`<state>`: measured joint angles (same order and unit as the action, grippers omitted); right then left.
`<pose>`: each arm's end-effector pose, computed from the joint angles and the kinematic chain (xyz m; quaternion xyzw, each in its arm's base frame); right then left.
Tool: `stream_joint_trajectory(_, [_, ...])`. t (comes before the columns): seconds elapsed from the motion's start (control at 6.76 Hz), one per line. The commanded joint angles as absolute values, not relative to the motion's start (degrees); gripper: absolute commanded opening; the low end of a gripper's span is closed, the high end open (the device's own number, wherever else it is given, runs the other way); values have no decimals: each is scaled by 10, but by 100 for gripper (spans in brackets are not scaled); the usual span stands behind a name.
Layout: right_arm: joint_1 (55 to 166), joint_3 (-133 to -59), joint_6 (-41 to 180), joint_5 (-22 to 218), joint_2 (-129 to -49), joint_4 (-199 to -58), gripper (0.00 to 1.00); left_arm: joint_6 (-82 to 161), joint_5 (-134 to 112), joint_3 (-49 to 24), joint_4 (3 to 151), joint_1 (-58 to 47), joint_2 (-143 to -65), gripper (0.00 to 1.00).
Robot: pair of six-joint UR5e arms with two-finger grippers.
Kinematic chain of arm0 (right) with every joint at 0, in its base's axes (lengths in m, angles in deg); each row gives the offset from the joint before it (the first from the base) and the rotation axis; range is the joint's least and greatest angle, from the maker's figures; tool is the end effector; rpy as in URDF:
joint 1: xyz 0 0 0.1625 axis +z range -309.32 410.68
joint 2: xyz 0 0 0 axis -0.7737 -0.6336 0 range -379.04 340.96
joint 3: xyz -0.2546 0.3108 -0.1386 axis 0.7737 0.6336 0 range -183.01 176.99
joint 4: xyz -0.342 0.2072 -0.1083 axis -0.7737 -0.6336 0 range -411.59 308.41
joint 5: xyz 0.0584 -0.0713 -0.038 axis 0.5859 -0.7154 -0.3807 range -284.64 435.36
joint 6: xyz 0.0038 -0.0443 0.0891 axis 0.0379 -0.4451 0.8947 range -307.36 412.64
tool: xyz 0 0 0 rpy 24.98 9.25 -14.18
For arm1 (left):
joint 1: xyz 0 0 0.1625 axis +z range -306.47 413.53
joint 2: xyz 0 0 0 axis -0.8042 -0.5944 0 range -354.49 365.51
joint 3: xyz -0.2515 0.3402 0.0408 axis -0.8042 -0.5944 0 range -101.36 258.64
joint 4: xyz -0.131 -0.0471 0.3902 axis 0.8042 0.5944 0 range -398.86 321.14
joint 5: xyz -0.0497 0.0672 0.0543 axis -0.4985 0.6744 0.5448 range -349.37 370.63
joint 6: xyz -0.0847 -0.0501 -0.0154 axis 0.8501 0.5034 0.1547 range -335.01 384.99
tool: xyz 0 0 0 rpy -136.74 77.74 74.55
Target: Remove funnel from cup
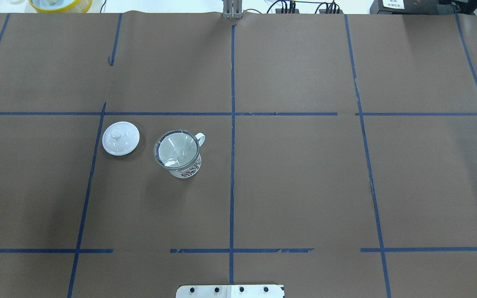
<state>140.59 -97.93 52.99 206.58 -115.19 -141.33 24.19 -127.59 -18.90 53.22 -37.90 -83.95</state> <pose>0.0670 -0.4451 0.6701 -0.0092 -0.3520 0.0051 0.9360 -0.0714 -0.4926 0.5895 0.0802 0.4057 0.0273 0.9101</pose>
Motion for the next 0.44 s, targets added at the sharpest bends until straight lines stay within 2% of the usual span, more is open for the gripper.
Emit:
stream_joint_trajectory(0.0, [1406, -979, 530, 2066, -1152, -1413, 100, 324, -1272, -309, 524, -380, -834, 100])
stream_joint_trajectory(0.3, [1406, -979, 530, 2066, -1152, -1413, 100, 331, -1264, -367, 502, -374, -836, 100])
